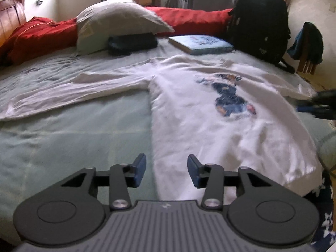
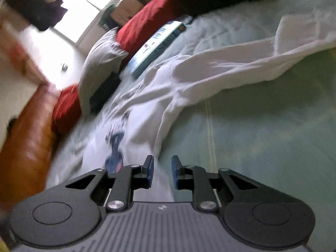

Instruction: Fold clothes

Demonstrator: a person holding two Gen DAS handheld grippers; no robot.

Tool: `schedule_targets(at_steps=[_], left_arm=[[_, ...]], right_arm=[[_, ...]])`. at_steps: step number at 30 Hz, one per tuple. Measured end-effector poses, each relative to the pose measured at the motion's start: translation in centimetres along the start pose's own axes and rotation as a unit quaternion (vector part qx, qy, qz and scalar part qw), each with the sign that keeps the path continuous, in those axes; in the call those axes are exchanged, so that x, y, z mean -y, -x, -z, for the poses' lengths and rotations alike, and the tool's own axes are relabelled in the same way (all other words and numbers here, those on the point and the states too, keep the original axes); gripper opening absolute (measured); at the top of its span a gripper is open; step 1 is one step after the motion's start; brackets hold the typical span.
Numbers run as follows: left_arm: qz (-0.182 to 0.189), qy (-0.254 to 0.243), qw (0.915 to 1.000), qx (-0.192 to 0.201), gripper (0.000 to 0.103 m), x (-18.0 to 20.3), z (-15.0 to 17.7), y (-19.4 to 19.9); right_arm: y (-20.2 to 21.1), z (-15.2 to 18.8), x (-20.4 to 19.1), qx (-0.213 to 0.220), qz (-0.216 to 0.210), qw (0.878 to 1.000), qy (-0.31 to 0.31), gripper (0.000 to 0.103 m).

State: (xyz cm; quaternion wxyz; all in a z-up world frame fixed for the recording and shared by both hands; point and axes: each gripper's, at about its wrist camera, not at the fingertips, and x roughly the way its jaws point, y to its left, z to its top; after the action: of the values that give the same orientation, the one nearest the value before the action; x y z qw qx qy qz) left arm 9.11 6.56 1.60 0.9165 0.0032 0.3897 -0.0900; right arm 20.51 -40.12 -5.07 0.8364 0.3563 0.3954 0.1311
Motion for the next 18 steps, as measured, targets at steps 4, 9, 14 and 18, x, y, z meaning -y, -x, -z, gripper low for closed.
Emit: schedule_targets(at_steps=[4,9,14,18], left_arm=[[0.003,0.003,1.0,-0.008,0.049,0.4,-0.4,-1.7],[-0.012,0.004,0.9997,-0.022,0.049,-0.3,-0.6,-3.5],[-0.012,0.004,0.9995,-0.03,0.049,-0.7,-0.8,-4.6],[-0.003,0.002,0.9996,-0.027,0.05,-0.8,-1.0,-4.6]], right_arm=[[-4.2,-2.0,1.2,-0.01,-0.014,0.999,-0.044,0.029],[-7.0,-2.5,1.3,-0.001,-0.018,0.998,-0.052,0.03],[-7.2,-2.6,-0.2,0.022,0.025,0.999,0.002,0.009],[-5.4,-3.7,-1.0,0.053,0.063,0.996,0.04,0.009]])
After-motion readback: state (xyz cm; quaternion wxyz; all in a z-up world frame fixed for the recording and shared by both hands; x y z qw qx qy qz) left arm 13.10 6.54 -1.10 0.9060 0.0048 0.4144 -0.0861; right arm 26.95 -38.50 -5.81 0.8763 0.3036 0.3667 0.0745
